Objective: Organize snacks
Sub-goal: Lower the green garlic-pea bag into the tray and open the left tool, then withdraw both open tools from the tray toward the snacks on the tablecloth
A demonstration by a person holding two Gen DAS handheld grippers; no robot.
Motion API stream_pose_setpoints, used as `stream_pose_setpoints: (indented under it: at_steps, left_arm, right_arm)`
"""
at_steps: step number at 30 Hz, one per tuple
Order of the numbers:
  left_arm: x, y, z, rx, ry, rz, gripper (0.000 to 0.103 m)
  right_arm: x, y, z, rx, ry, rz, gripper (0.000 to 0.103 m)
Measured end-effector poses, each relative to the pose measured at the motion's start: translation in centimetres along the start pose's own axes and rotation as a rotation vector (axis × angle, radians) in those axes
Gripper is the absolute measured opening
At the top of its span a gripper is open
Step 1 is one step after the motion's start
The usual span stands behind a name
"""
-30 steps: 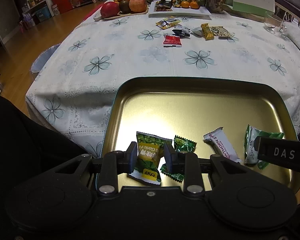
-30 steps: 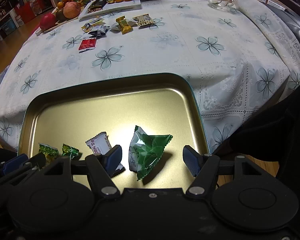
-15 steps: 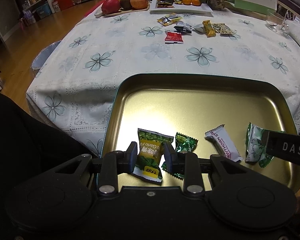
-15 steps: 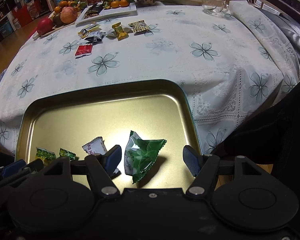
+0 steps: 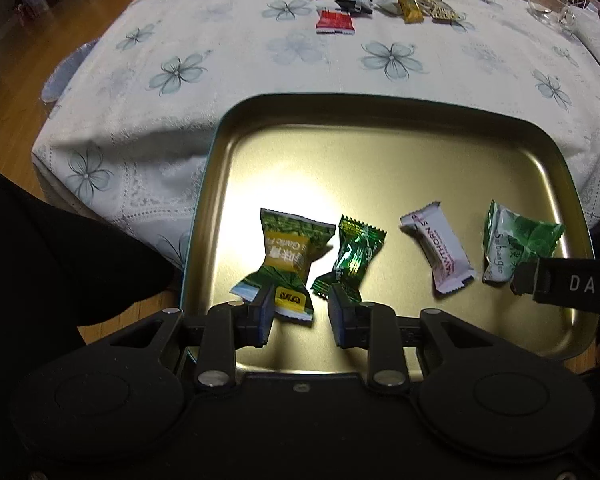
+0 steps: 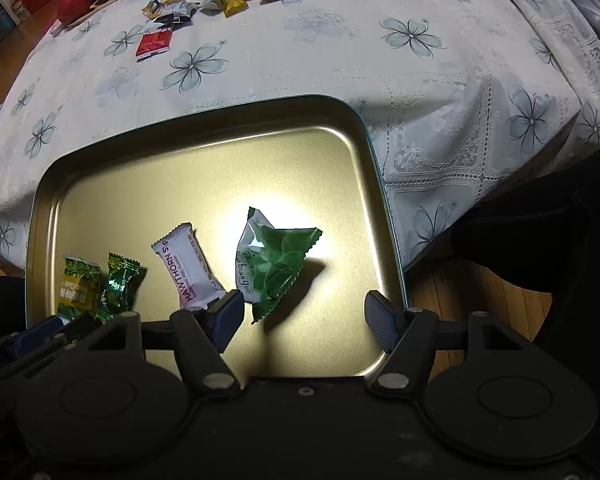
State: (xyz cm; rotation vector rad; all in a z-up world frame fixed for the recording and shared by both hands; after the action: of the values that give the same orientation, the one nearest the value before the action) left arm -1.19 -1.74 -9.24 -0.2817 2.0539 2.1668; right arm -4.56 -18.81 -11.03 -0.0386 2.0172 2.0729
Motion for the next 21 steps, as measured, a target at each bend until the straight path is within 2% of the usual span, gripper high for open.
stream_pose_setpoints:
  at_steps: [6, 17, 21]
  left_arm:
    - [0.5, -0.8, 0.2, -0.027, -0.006, 0.127, 0.038]
    - [-1.6, 0.2, -0.5, 0.048, -0.052, 0.331, 0.038]
    - [-4.0, 0.8, -0.6, 0.103, -0.055, 0.376, 0.038]
  right_arm:
    - [-0.2, 0.3, 0.6, -0.042, 0.063, 0.082, 0.068]
    - [-1.9, -0.5, 1.1, -0.153, 0.053, 0.422, 0.068]
    - [-4.1, 0.3, 1.4, -0.134, 0.074, 0.436, 0.069]
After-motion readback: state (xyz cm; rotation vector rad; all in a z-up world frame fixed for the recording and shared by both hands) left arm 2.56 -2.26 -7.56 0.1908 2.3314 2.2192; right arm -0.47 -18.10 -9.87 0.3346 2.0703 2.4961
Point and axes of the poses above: each gripper's, at about its wrist camera, not at the fingertips, and y roughly against the way its jaws point, z to its left, x to its underside, the point moved 8 cm from there along -y, roughly the way its jaws point, and after that the axes turned 6 degrees about z, right-handed, at the moved point
